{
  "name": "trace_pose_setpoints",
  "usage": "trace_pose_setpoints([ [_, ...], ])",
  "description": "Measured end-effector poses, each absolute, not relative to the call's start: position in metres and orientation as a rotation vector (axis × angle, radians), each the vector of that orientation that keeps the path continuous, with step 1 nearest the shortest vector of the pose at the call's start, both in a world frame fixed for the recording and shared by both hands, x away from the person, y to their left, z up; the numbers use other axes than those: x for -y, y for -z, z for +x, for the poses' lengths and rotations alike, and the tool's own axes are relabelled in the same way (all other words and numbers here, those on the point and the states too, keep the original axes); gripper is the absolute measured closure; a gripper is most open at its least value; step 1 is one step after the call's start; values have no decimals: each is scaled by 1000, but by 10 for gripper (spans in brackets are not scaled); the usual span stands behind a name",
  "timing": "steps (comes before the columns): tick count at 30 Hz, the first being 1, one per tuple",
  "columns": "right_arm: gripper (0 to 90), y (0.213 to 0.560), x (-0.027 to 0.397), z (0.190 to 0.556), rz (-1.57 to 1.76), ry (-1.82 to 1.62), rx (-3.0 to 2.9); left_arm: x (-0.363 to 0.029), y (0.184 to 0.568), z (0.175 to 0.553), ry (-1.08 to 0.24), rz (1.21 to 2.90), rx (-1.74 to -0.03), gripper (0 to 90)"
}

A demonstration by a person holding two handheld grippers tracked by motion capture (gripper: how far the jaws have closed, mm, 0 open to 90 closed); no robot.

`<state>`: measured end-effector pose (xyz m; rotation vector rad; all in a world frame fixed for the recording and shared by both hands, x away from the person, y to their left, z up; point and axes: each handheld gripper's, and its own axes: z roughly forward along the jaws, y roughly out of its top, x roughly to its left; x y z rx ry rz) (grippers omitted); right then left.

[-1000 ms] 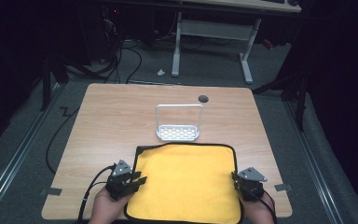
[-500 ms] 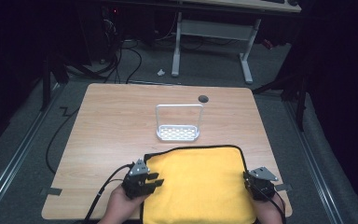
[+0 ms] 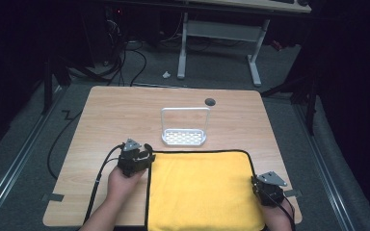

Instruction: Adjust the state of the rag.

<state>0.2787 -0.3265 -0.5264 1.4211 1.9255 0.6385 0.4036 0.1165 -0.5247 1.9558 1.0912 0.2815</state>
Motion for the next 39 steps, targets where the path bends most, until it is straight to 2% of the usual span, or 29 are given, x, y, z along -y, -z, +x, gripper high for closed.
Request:
trace_pose_setpoints([
  [6, 794, 527, 326, 279, 1423, -644, -1924, -108, 530, 406, -287, 1971, -1086, 490],
  [14, 794, 527, 326, 279, 1424, -651, -1920, -91, 532, 407, -404, 2045, -1092, 475],
  [16, 794, 527, 326, 278, 1423, -651, -1919, -86, 533, 403, -446, 2065, -1063, 502],
  [18, 794, 527, 326, 278, 1423, -652, -1919, -86, 533, 402, -433, 2068, -1045, 568],
  [19, 787, 527, 326, 278, 1426, -654, -1918, -85, 534, 401, -430, 2066, -1032, 664],
  [20, 787, 527, 326, 278, 1426, -654, -1918, -85, 534, 401, -426, 2067, -1019, 664],
  [21, 765, 527, 326, 279, 1427, -659, -1917, -84, 534, 400, -420, 2072, -1010, 735],
  [24, 693, 522, 320, 276, 1401, -708, -1923, -88, 534, 402, -365, 2055, -1016, 789],
  [29, 645, 511, 298, 271, 1331, -804, -1931, -99, 536, 410, -216, 1984, -1065, 805],
  [39, 626, 506, 226, 263, 1188, -941, -2070, -102, 536, 410, -200, 1959, -1077, 804],
])
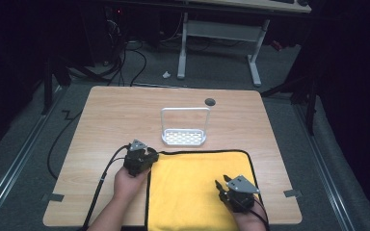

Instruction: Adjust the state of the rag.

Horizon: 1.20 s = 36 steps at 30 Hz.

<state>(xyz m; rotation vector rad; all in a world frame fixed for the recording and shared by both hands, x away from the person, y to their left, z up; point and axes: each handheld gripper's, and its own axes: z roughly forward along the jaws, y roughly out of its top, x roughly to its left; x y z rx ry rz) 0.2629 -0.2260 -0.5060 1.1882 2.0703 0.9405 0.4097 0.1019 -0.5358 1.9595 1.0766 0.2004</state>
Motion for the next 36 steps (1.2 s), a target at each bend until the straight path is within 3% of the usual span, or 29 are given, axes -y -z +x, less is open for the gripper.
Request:
trace_pose_setpoints([
  [12, 571, 511, 127, 270, 990, -1033, -2270, -104, 537, 412, -168, 1941, -1090, 793],
  [26, 538, 527, 57, 268, 884, -1071, -2429, -105, 537, 412, -158, 1944, -1094, 792],
  [36, 501, 529, 38, 268, 872, -1072, -2489, -105, 537, 412, -153, 1941, -1100, 793],
])
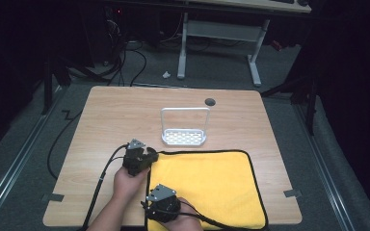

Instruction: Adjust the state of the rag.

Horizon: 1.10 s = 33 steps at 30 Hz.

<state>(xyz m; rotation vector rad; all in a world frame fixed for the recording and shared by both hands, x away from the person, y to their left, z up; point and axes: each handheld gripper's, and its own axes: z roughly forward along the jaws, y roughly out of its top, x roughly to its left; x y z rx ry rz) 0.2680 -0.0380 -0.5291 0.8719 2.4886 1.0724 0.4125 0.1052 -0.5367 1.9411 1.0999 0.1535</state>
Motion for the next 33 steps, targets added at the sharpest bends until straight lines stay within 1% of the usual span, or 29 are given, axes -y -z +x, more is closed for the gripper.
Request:
trace_pose_setpoints([
  [4, 497, 531, 39, 268, 858, -1029, -2492, -105, 537, 412, -154, 1940, -1096, 793],
  [5, 521, 530, 41, 269, 866, -1018, -2492, -105, 537, 412, -154, 1940, -1095, 793],
  [6, 558, 530, 43, 270, 871, -1019, -2489, -105, 537, 412, -153, 1938, -1096, 793],
  [9, 715, 529, 49, 269, 855, -1001, -2477, -105, 537, 413, -151, 1936, -1098, 793],
  [10, 788, 529, 52, 267, 848, -998, -2466, -105, 537, 413, -152, 1939, -1095, 793],
  [11, 788, 529, 52, 267, 848, -998, -2466, -105, 537, 412, -151, 1940, -1094, 793],
  [13, 819, 529, 55, 265, 839, -1004, -2454, -106, 537, 412, -151, 1938, -1094, 793],
  [24, 833, 517, 62, 261, 827, -1090, -2383, -109, 537, 413, -129, 1912, -1099, 804],
  [29, 837, 508, 60, 262, 808, -1123, -2345, -117, 534, 413, -101, 1832, -1133, 833],
  [33, 837, 500, 54, 263, 788, -1152, -2316, -127, 532, 412, -83, 1757, -1149, 839],
])
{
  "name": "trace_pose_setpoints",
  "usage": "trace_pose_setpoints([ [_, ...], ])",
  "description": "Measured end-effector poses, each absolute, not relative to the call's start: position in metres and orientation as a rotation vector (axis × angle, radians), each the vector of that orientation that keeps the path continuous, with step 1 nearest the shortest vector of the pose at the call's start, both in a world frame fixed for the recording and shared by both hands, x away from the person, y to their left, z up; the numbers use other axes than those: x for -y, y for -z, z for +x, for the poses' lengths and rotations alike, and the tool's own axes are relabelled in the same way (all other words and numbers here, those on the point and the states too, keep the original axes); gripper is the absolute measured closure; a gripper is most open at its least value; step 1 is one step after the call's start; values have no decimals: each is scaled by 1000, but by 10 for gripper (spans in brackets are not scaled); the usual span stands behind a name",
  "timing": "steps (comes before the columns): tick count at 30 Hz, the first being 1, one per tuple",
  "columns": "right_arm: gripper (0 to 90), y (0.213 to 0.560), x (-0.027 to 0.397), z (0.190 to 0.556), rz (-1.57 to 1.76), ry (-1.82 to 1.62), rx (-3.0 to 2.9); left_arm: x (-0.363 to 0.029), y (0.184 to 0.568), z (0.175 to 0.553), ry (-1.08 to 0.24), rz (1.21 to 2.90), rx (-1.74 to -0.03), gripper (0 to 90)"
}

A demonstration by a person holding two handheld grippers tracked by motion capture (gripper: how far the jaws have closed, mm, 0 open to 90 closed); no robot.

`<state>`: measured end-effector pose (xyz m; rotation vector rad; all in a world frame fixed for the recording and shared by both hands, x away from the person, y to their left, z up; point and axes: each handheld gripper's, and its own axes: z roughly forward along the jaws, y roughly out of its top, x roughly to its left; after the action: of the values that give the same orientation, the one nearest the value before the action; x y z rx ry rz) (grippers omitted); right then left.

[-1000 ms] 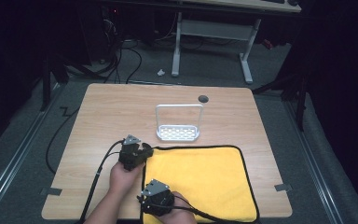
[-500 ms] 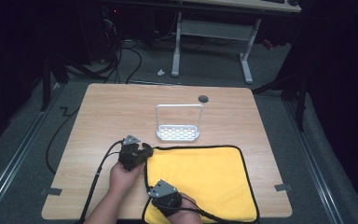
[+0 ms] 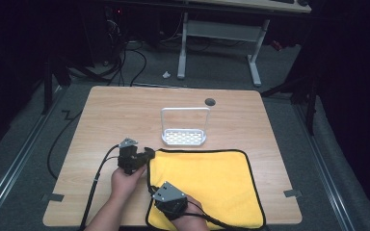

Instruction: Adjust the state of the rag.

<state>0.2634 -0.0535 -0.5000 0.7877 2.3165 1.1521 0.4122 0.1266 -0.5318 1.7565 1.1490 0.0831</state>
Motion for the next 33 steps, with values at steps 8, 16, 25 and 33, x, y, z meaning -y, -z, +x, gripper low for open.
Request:
trace_pose_setpoints([
  [8, 836, 484, 23, 269, 750, -1236, -2275, -161, 518, 408, -109, 1662, -1195, 840],
  [16, 835, 472, -22, 271, 682, -1318, -2276, -222, 496, 394, -198, 1610, -1260, 841],
  [25, 835, 459, -50, 266, 629, -1367, -2275, -247, 475, 383, -263, 1605, -1264, 842],
  [33, 835, 456, -13, 266, 664, -1325, -2240, -208, 475, 388, -261, 1629, -1240, 842],
])
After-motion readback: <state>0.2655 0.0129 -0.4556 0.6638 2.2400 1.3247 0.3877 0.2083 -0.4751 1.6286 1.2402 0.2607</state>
